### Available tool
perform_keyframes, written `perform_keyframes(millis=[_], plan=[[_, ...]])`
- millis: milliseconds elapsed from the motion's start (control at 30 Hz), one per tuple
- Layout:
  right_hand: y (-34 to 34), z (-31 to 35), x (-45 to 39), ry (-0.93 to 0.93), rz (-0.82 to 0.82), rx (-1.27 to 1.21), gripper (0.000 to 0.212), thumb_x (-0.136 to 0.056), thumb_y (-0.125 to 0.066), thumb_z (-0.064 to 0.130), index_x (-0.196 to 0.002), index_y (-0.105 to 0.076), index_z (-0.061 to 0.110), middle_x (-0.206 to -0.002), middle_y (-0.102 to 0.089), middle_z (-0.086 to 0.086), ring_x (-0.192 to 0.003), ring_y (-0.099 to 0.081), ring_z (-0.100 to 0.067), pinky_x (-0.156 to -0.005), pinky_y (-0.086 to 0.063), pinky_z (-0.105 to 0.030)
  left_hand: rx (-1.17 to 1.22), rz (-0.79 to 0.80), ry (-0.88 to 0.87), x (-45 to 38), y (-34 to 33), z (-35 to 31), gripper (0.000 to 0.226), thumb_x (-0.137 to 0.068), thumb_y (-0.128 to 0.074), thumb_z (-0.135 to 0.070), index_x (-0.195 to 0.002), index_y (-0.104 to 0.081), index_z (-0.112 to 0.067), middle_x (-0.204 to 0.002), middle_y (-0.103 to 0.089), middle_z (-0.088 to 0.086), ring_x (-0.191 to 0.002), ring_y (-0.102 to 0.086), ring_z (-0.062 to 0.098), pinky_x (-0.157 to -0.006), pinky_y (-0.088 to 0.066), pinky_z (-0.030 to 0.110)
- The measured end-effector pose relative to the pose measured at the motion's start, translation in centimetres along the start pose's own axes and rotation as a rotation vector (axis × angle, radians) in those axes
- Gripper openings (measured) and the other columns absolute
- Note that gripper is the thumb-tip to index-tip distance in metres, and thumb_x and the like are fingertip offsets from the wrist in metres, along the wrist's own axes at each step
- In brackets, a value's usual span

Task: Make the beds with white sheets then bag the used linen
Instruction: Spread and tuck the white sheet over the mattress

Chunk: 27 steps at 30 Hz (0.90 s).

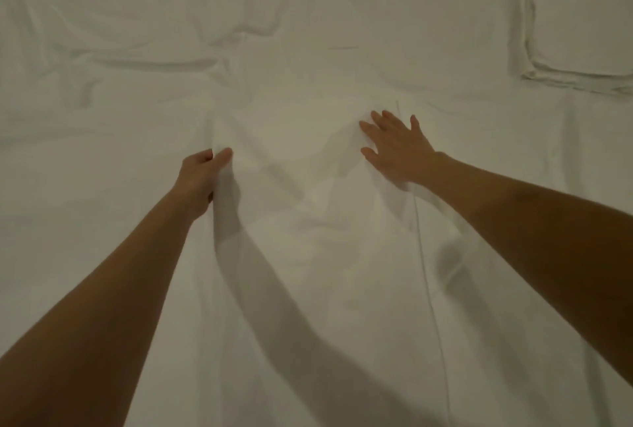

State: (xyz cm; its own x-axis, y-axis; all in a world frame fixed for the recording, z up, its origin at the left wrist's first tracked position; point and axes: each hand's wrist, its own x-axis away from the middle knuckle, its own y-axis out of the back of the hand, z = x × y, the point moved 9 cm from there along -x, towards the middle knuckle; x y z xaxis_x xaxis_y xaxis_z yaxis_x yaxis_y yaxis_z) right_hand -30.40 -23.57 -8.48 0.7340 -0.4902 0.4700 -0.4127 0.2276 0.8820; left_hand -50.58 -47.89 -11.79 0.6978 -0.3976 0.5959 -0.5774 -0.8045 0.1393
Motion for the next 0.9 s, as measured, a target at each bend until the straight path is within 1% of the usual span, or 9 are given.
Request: perform_keyframes(millis=[67,133,300,467,600,667,733,833,900], plan=[[0.8,-0.6,-1.2,-0.001,-0.023,-0.02,0.056,-0.104,-0.022,0.041,-0.154,-0.006,0.022,-0.162,0.001,-0.002,-0.149,0.002,-0.018,-0.118,0.0,-0.049,0.013,0.023,-0.024,-0.7,0.0,-0.9,0.02,-0.097,-0.057,-0.018,-0.079,-0.058,-0.01,-0.047,-0.057,-0.006,-0.041,-0.053,0.011,-0.042,-0.047,0.021],[1.3,-0.9,-2.1,-0.006,-0.059,-0.052,0.056,-0.104,-0.022,0.041,-0.154,-0.005,0.022,-0.162,0.002,-0.001,-0.149,0.002,-0.019,-0.118,-0.001,-0.051,0.047,0.039,-0.024,-1.2,0.2,-0.9,0.015,-0.097,-0.057,-0.019,-0.084,-0.062,-0.011,-0.051,-0.061,-0.005,-0.043,-0.055,0.012,-0.041,-0.047,0.021],[-0.8,-1.5,-2.8,-0.054,-0.034,-0.152,0.057,-0.103,-0.022,0.042,-0.154,-0.005,0.024,-0.162,0.005,0.001,-0.149,0.005,-0.02,-0.116,-0.007,-0.059,0.114,0.068,0.111,-2.7,-0.6,-0.1,0.01,-0.089,-0.067,-0.025,-0.087,-0.066,-0.016,-0.058,-0.066,-0.006,-0.049,-0.061,0.01,-0.046,-0.049,0.021],[-1.4,-2.0,-3.7,-0.093,-0.08,-0.334,0.057,-0.103,-0.024,0.044,-0.154,-0.007,0.027,-0.162,0.006,0.003,-0.149,0.007,-0.021,-0.116,-0.008,-0.059,0.092,-0.012,-0.041,-4.5,-0.6,-2.8,0.007,-0.091,-0.064,-0.012,-0.085,-0.067,-0.014,-0.063,-0.066,-0.003,-0.054,-0.062,0.011,-0.052,-0.053,0.025],[-1.8,-2.9,-3.5,-0.132,-0.115,-0.512,0.062,-0.101,-0.035,0.045,-0.154,-0.009,0.026,-0.162,0.005,0.002,-0.149,0.005,-0.022,-0.116,-0.005,-0.055,0.153,0.011,0.093,-3.5,-0.4,1.0,0.007,-0.09,-0.066,-0.017,-0.084,-0.066,-0.015,-0.063,-0.069,-0.003,-0.057,-0.067,0.014,-0.053,-0.057,0.029],[-2.1,-3.7,-2.7,-0.173,-0.183,-0.656,0.069,-0.098,-0.047,0.044,-0.154,-0.013,0.024,-0.162,-0.002,-0.001,-0.149,-0.003,-0.02,-0.117,-0.01,-0.05,0.15,0.055,0.172,-2.5,-0.5,2.5,0.008,-0.086,-0.07,-0.024,-0.087,-0.068,-0.016,-0.07,-0.072,-0.005,-0.065,-0.07,0.013,-0.056,-0.056,0.025],[-2.5,-4.5,-1.4,-0.228,-0.254,-0.765,0.077,-0.092,-0.059,0.042,-0.153,-0.018,0.021,-0.161,-0.015,-0.003,-0.147,-0.016,-0.019,-0.118,-0.018,-0.041,0.113,0.098,0.231,-1.4,-0.6,3.7,0.014,-0.085,-0.072,-0.025,-0.094,-0.07,-0.015,-0.075,-0.074,-0.004,-0.068,-0.07,0.013,-0.055,-0.055,0.022],[-3.0,-5.2,1.0,-0.304,-0.308,-0.944,0.08,-0.084,-0.073,0.033,-0.149,-0.029,0.015,-0.148,-0.04,-0.003,-0.135,-0.039,-0.019,-0.112,-0.03,-0.031,0.079,0.111,0.286,0.9,-0.2,5.7,0.012,-0.087,-0.069,-0.02,-0.093,-0.067,-0.009,-0.068,-0.073,-0.001,-0.057,-0.069,0.013,-0.048,-0.053,0.022],[-3.6,-5.3,3.3,-0.392,-0.344,-1.144,0.069,-0.081,-0.076,0.021,-0.14,-0.042,0.011,-0.129,-0.053,0.001,-0.118,-0.052,-0.016,-0.101,-0.038,-0.021,0.08,0.103,0.303,2.7,0.1,6.7,0.01,-0.089,-0.067,-0.016,-0.09,-0.064,-0.006,-0.058,-0.069,-0.001,-0.047,-0.064,0.011,-0.043,-0.05,0.02]])
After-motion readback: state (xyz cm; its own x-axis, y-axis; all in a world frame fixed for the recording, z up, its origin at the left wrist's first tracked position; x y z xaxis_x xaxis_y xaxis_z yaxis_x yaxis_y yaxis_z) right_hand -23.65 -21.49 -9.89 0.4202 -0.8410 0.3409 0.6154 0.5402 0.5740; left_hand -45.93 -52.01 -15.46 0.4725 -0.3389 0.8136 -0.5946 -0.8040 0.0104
